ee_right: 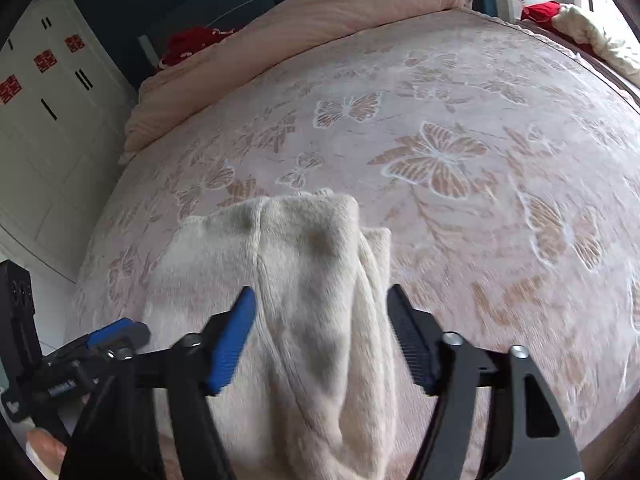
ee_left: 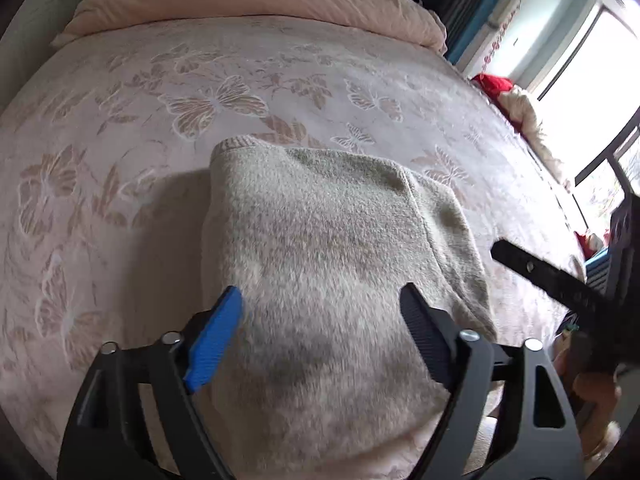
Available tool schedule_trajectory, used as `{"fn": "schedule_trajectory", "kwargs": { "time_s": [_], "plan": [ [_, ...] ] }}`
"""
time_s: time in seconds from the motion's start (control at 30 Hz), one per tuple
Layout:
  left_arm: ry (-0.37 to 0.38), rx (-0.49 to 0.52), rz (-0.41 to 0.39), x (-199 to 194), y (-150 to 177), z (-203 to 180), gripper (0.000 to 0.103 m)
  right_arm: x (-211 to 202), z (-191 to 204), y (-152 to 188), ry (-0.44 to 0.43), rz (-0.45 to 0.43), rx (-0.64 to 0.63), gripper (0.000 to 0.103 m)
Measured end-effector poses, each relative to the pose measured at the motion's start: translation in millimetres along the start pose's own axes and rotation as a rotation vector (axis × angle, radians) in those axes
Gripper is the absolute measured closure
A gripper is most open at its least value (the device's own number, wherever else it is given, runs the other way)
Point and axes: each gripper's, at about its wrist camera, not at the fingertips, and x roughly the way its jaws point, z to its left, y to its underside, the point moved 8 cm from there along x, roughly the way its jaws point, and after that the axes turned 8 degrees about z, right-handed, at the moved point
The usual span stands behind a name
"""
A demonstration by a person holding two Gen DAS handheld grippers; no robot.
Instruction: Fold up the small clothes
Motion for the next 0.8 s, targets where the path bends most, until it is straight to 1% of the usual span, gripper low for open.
{"fn": "schedule_trajectory", "kwargs": {
  "time_s": [0.07,0.13,0.17,0.2,0.27,0.3,0.37,0.4,0.47,0.53,0.63,0.7,0.8],
  "plan": [
    [0.024,-0.018,-0.023,-12.3,16.3,7.3,0.012,-3.3,-13.9,30.7,-0.016,0.028,0.041,0.023],
    [0.033,-0.029,-0.006,-12.4,33.9,13.6,0.011,6.8,-25.0,51.1,-0.014,0.076,0.075,0.023],
    [0.046,-0.038,0.007,-8.5,41.0,15.8,0.011,12.4,-28.7,59.6,-0.035,0.093,0.094,0.023],
    [0.053,-0.055,0.029,-1.7,48.8,18.9,0.011,17.2,-30.3,64.9,-0.071,0.102,0.121,0.023],
    [0.087,-0.116,0.080,15.9,59.1,25.9,0.011,29.4,-26.5,70.4,-0.192,0.116,0.197,0.023],
    [0.100,-0.148,0.099,23.3,60.6,30.1,0.011,33.5,-24.1,72.3,-0.225,0.126,0.216,0.023],
    [0.151,-0.218,0.125,37.5,60.2,34.2,0.011,48.5,-15.6,72.2,-0.234,0.147,0.216,0.023],
    [0.166,-0.250,0.131,43.7,57.6,35.5,0.011,54.6,-11.4,69.9,-0.232,0.149,0.209,0.021],
    [0.194,-0.286,0.139,53.9,49.2,33.6,0.009,63.8,-1.8,61.2,-0.246,0.128,0.199,0.016],
    [0.209,-0.313,0.137,60.5,39.9,30.8,0.005,73.0,3.8,51.4,-0.255,0.120,0.209,0.016],
    [0.223,-0.338,0.135,73.3,26.3,29.4,0.005,83.6,5.7,37.7,-0.302,0.098,0.242,0.015],
    [0.216,-0.330,0.129,80.0,19.5,25.9,0.005,89.3,5.4,30.1,-0.328,0.081,0.260,0.015],
    [0.207,-0.317,0.110,85.2,13.8,22.4,0.005,94.6,7.9,22.3,-0.322,0.068,0.248,0.015]
  ]
}}
